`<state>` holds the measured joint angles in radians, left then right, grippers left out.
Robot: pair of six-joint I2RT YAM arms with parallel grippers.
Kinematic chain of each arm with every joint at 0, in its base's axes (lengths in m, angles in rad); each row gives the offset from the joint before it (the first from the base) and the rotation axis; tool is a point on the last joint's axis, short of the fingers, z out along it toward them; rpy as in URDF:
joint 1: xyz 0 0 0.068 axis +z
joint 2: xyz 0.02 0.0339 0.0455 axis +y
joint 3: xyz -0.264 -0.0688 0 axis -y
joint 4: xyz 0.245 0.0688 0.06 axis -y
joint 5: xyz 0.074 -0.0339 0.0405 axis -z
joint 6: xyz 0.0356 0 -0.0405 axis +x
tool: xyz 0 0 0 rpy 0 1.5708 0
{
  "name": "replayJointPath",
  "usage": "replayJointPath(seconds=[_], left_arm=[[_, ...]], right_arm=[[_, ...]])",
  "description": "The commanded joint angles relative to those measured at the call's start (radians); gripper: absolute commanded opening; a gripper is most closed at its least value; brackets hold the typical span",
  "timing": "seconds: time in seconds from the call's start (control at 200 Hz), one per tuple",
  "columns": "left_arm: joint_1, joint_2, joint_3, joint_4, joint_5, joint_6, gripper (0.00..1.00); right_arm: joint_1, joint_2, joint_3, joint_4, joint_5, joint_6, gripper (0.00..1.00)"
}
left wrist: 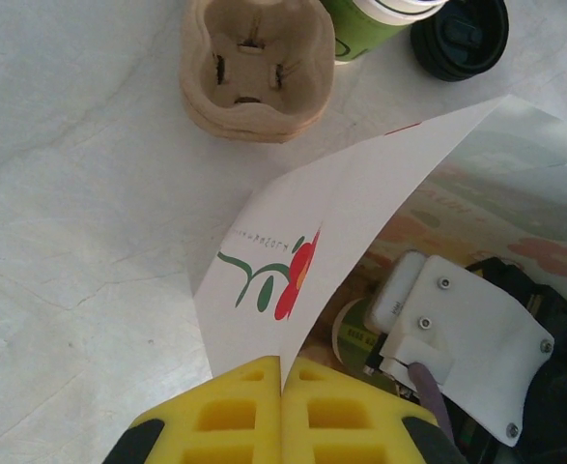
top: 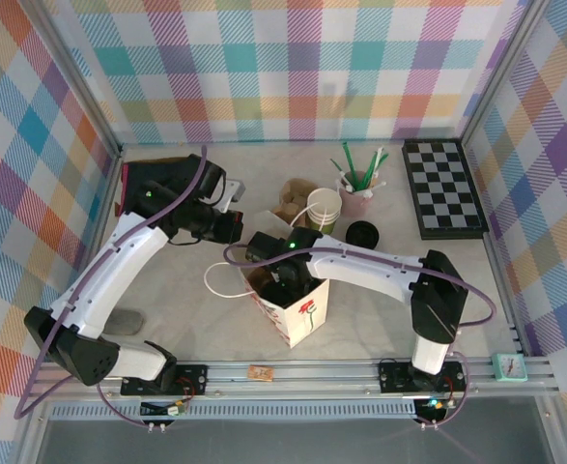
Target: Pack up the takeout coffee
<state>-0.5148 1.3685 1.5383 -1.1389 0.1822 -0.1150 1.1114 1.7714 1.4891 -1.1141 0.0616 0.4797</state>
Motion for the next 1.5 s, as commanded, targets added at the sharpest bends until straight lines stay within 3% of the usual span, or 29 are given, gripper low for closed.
replayJointPath(seconds=[0.0,0.64,1.496], left_arm=[[-0.001,0.007,0.031,-0.032,-0.045,-0.004,0.00],[-0.008,-0.020,0.028,-0.018,-0.072,-0.033,0.00],[-0.008,-0.020,0.038,-0.030,-0.150,-0.023,0.00]], right_arm=[[0.017,-0.038,-0.021,-0.015,-0.026,0.024,0.36],[0.028,-0.019,-0.066,0.041,-0.011,0.049,0.36],[0.047,-0.072,-0.068,-0.017,0.004,0.069,0.36]])
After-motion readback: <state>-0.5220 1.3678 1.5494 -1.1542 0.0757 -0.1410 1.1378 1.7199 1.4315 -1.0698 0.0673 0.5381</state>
